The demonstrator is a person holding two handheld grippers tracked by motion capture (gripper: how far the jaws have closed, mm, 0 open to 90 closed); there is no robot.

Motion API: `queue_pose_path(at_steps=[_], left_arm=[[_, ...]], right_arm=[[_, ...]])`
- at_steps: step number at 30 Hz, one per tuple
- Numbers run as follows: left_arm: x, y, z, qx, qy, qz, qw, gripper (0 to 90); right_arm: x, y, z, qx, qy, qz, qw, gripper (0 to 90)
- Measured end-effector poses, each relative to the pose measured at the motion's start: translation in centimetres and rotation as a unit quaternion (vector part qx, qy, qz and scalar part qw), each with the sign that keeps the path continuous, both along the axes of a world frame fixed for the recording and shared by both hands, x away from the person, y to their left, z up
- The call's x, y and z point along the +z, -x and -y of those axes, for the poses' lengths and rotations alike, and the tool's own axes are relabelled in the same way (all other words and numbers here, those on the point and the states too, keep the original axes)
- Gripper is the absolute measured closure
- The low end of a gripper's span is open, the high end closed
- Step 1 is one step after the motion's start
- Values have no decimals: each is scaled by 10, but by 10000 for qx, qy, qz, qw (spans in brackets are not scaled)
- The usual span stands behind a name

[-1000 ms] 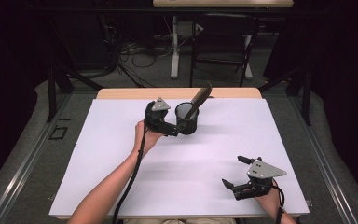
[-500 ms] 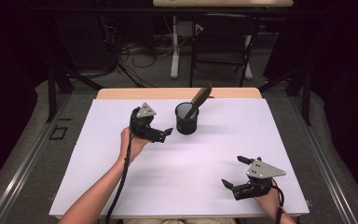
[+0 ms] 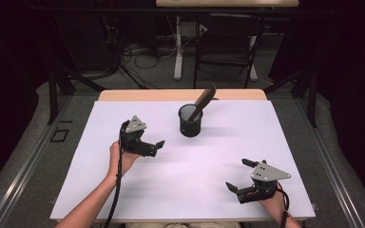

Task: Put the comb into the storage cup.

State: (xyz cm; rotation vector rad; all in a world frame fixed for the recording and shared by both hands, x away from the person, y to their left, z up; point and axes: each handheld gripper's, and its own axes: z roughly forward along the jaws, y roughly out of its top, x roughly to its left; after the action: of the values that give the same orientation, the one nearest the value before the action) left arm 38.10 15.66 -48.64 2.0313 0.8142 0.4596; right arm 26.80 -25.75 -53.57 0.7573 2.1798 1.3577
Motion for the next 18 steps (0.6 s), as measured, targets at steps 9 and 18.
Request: queue_pose_path(at_steps=[9,18], left_arm=[[-9,25,-27,229,-1,-33,9997,0],[-18,51,-46,402,29,3,9992,0]], right_arm=[[0,0,0,-20,-10,-19,10000,19],[0,-1,0,-45,-5,-42,10000,19]])
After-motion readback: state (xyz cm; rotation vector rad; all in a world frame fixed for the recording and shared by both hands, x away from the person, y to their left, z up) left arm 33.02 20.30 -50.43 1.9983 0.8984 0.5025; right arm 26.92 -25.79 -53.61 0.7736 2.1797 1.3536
